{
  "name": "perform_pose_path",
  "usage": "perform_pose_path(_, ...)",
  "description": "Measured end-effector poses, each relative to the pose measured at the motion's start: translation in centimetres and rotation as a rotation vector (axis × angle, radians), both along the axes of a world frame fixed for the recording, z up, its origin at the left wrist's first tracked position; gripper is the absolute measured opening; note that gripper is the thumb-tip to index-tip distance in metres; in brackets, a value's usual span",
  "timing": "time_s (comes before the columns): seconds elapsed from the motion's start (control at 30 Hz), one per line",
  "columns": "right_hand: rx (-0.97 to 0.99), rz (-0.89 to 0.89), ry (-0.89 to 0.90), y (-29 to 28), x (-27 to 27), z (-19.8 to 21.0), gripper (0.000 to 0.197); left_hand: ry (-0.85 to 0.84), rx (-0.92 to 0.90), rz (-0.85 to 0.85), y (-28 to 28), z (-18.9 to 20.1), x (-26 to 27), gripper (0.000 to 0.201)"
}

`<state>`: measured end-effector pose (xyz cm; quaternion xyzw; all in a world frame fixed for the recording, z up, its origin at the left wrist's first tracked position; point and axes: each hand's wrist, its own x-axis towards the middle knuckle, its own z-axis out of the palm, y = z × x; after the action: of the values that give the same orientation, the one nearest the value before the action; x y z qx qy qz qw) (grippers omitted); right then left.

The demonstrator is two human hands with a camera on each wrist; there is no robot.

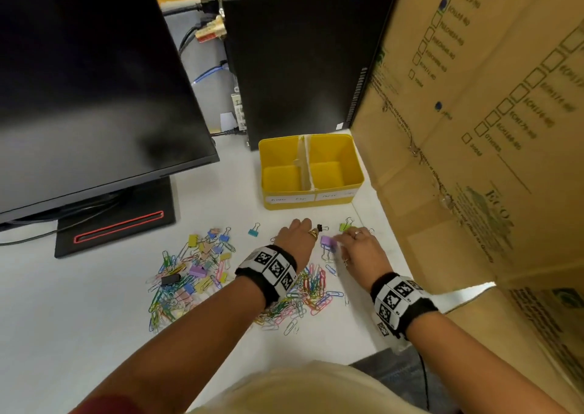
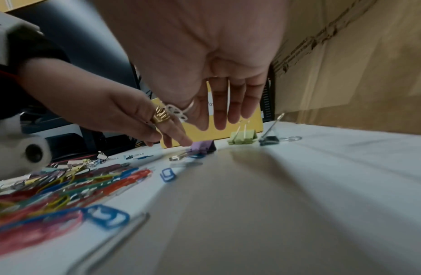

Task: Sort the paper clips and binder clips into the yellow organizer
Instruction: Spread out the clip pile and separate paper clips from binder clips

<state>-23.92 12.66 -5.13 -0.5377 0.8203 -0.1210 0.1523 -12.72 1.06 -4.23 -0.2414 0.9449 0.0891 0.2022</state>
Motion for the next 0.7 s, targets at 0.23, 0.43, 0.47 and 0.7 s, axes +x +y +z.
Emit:
perform_pose_path(0.23, 0.119, -0.071, -0.177, -3.3, 0.8, -0.7, 0.021, -0.041, -0.074, -0.042, 0.5, -1.2, 1.2, 0.068)
perform_pose_path(0.43, -0.008, -0.216, -0.481, -2.8, 0.0, -0.9, 0.026, -0.067, 0.022, -0.059, 0.3, -1.3, 4.8, 0.066)
perform_pose_path(0.47, -0.04, -0.247, -0.45, -2.6, -0.5, -0.8, 0.024, -0.033, 0.067, -0.051, 0.2, -1.5, 5.6, 0.062)
perform_pose_path(0.7, -0.017, -0.2, -0.071, -1.8, -3.3, 0.0, 0.03, 0.392, 0.456, 0.295, 0.7, -1.6, 10.2, 0.035)
